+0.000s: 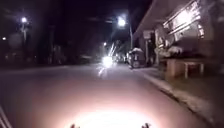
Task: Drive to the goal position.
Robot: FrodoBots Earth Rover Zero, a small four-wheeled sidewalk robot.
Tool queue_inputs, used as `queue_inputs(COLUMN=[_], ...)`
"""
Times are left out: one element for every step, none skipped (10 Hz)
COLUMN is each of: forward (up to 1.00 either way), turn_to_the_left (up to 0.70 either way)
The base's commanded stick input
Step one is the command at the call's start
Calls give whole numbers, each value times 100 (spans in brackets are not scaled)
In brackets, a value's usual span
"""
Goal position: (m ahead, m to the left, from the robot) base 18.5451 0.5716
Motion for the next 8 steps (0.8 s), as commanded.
queue_inputs(forward=[70,70,70,70,70,70,70,70], turn_to_the_left=[0,0,0,0,0,0,0,0])
